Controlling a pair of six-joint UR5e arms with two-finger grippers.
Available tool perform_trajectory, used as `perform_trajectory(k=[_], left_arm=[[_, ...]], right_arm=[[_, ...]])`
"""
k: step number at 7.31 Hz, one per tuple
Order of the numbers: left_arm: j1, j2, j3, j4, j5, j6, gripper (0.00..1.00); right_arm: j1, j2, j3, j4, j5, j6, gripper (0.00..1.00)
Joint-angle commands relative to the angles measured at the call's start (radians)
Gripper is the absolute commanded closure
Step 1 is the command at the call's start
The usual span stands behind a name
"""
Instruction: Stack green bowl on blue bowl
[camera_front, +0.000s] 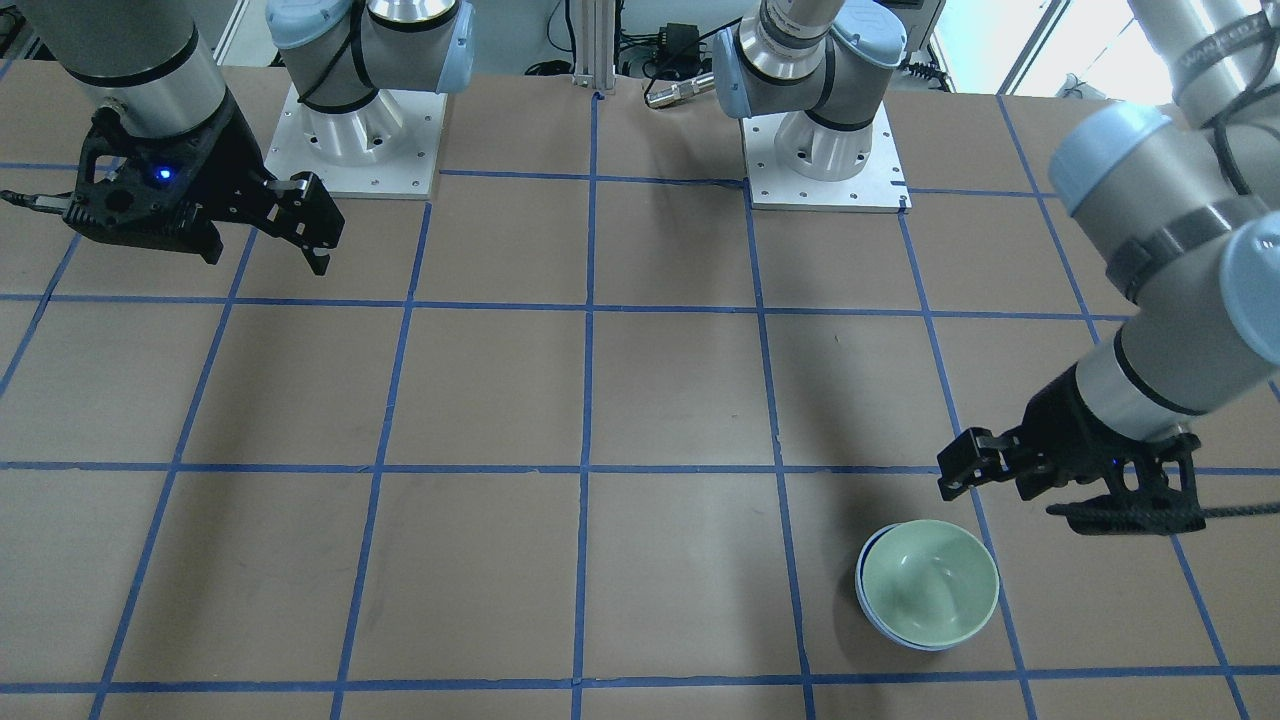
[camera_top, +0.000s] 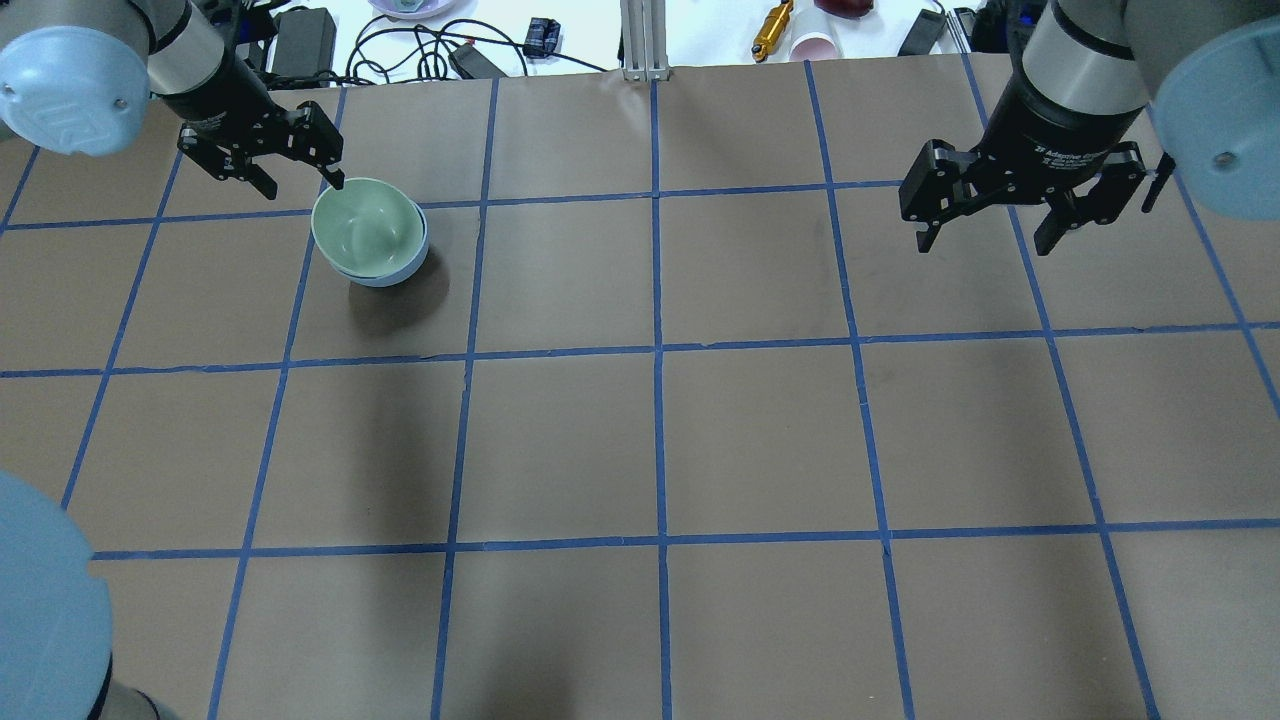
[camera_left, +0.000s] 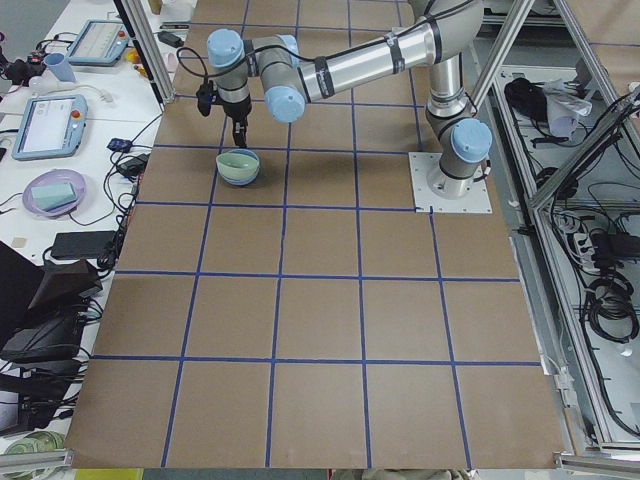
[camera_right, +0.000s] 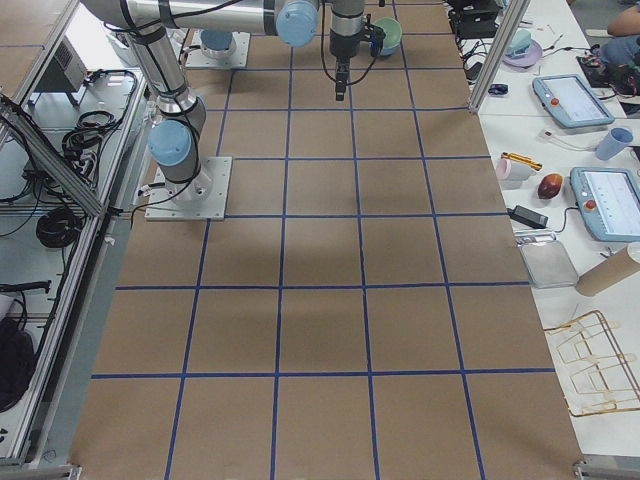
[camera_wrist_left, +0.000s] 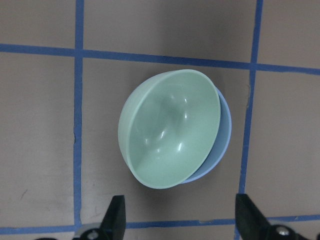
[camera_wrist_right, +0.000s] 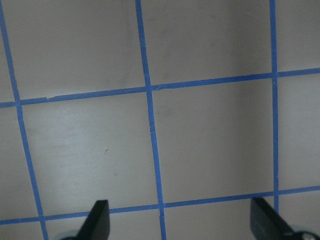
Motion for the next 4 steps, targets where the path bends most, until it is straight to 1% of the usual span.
perform_trajectory(k=[1, 2, 3, 4], left_arm=[[-0.092, 0.120, -0.001, -0.106, 0.046, -0.083, 0.10], [-0.131, 0.165, -0.007, -0.127, 0.044, -0.098, 0.00], [-0.162, 0.216, -0.006, -0.235, 0.047, -0.106, 0.00], [-0.170, 0.256, -0.009, -0.272, 0.043, -0.143, 0.00]], right_arm=[[0.000, 0.000, 0.000, 0.000, 0.000, 0.000, 0.00], [0.000, 0.000, 0.000, 0.000, 0.000, 0.000, 0.00], [0.000, 0.000, 0.000, 0.000, 0.000, 0.000, 0.00], [0.000, 0.000, 0.000, 0.000, 0.000, 0.000, 0.00]])
